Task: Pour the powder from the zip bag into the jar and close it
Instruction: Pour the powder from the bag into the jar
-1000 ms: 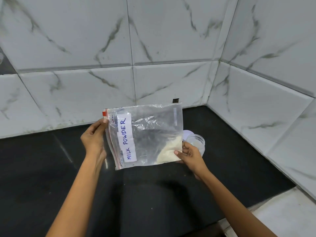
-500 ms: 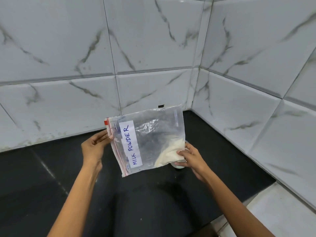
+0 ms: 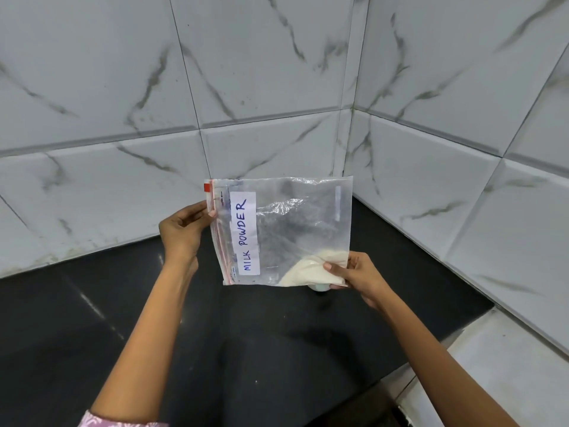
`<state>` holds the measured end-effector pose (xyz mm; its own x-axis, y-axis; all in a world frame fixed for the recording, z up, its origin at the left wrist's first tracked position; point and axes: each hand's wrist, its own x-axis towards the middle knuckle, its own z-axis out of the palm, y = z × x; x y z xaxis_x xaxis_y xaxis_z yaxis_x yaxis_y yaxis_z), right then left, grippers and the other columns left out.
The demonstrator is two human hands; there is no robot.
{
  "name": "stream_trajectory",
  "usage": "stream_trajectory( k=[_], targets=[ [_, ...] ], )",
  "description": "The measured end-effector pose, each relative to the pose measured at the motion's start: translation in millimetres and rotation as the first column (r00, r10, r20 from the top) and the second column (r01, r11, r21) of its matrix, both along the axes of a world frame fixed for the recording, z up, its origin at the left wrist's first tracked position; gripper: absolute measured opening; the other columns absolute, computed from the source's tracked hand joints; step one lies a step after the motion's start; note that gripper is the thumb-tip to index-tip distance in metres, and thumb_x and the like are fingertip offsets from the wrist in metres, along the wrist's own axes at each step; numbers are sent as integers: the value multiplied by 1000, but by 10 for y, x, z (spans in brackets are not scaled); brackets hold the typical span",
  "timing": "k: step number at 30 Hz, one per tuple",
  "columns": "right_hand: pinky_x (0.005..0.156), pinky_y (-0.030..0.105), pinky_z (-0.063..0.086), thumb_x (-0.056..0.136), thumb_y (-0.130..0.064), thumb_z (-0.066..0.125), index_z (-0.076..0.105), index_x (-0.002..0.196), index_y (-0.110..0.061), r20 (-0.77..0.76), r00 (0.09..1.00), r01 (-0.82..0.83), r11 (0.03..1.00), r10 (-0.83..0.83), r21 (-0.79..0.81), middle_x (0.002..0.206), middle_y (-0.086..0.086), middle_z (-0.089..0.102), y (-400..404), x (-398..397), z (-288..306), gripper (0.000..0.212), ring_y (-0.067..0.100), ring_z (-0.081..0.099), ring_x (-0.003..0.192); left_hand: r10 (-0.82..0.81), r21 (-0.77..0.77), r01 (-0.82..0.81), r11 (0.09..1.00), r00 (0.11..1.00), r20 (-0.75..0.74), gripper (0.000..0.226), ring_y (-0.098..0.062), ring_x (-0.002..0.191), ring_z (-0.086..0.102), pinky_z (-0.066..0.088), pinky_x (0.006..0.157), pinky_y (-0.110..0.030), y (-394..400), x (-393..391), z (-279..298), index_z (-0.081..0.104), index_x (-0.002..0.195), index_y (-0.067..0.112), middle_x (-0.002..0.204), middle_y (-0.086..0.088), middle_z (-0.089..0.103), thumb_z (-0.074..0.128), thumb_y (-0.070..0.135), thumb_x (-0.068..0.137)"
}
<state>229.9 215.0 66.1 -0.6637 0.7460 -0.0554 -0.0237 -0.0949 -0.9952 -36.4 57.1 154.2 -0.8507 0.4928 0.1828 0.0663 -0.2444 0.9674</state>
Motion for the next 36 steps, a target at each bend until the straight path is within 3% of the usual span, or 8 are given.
stream_trajectory(
  k=[4,10,17,20,25,29,32,36],
  targets=[
    [58,25,59,81,-6,71,73,101,-8,-58,997,41,998,-44,-49,91,5,77,123,62,4,19,19,73,81,6,14,-5,1000,998,-56,30,5,72,67,50,69,-7,135,72,72,67,110,3,90,0,69,70,-2,81],
    [57,22,57,84,1,66,74,88,-14,-131,981,121,976,-146,-182,85,-1,78,405,151,-25,18,13,74,78,82,-4,-83,997,985,-154,22,8,81,65,49,75,-6,289,318,-127,68,108,15,93,9,70,69,13,86],
    [53,18,56,83,6,63,71,86,-9,-195,956,136,918,-221,-372,79,2,77,710,248,-83,17,12,74,71,305,-74,-319,945,940,-155,13,-4,71,55,41,62,-2,483,839,-725,70,99,14,79,11,65,68,16,87],
    [53,18,56,81,5,65,72,86,-9,-202,954,123,903,-222,-412,81,3,77,822,283,-128,16,12,73,72,224,-194,-240,951,969,-99,24,-14,79,58,43,68,-10,600,1001,-1003,68,108,11,92,-3,69,70,16,85],
    [53,21,57,85,0,65,69,94,-12,-111,980,117,925,-167,-361,81,-1,77,947,363,-208,16,10,73,72,31,-317,-34,948,999,-13,47,-14,97,60,45,82,-21,754,956,-1167,56,129,7,114,-3,65,71,15,85],
    [54,23,57,84,-4,67,69,98,-15,-58,993,83,952,-105,-296,86,-3,77,982,423,-254,18,11,73,76,-72,-345,54,937,997,-40,26,-13,87,65,53,82,-26,833,810,-1087,64,112,7,98,-8,71,67,5,86],
    [55,24,57,83,-7,69,69,99,-17,-29,997,60,967,-70,-249,89,-3,77,976,461,-272,19,12,74,80,-101,-358,85,930,995,-27,21,-3,66,66,54,66,-16,849,688,-1039,65,106,1,77,-2,71,67,2,85],
    [59,26,57,84,-9,69,70,102,-17,7,999,52,977,-52,-207,94,-3,77,941,468,-331,19,15,74,84,-98,-326,89,941,995,-11,20,-8,66,65,54,60,-14,795,543,-945,69,101,-4,78,-7,71,71,0,81]
  ],
)
